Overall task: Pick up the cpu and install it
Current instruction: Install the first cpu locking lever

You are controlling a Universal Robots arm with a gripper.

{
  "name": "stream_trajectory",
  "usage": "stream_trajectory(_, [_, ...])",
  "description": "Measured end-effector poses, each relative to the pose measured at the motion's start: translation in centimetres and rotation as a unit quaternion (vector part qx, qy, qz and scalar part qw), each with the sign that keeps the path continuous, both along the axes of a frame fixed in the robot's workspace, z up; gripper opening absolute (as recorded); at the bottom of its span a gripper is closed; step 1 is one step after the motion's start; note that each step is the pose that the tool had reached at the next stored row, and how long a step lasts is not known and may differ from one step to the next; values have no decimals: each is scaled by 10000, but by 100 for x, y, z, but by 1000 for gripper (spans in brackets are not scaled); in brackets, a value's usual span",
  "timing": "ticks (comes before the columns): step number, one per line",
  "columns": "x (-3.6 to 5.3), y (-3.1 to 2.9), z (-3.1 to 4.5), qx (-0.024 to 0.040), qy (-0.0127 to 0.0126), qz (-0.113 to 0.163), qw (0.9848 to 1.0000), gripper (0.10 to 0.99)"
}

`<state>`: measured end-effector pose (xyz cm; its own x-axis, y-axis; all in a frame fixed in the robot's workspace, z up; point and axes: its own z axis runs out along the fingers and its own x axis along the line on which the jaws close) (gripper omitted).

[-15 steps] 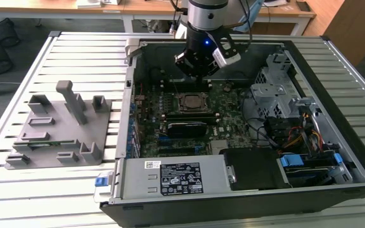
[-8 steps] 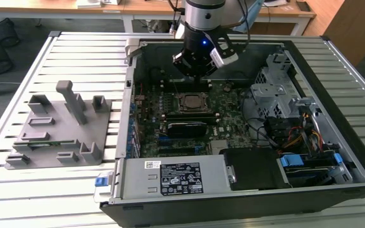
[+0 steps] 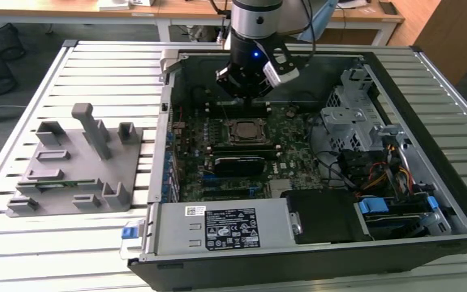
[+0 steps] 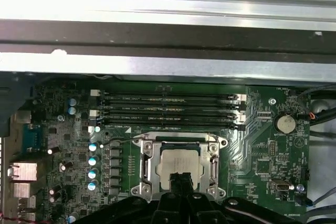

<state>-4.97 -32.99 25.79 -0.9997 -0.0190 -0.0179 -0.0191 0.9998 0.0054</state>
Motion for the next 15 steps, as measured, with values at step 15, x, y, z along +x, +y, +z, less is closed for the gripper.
stream_trajectory(15, [-122, 0, 0, 0, 0, 0, 10000, 106])
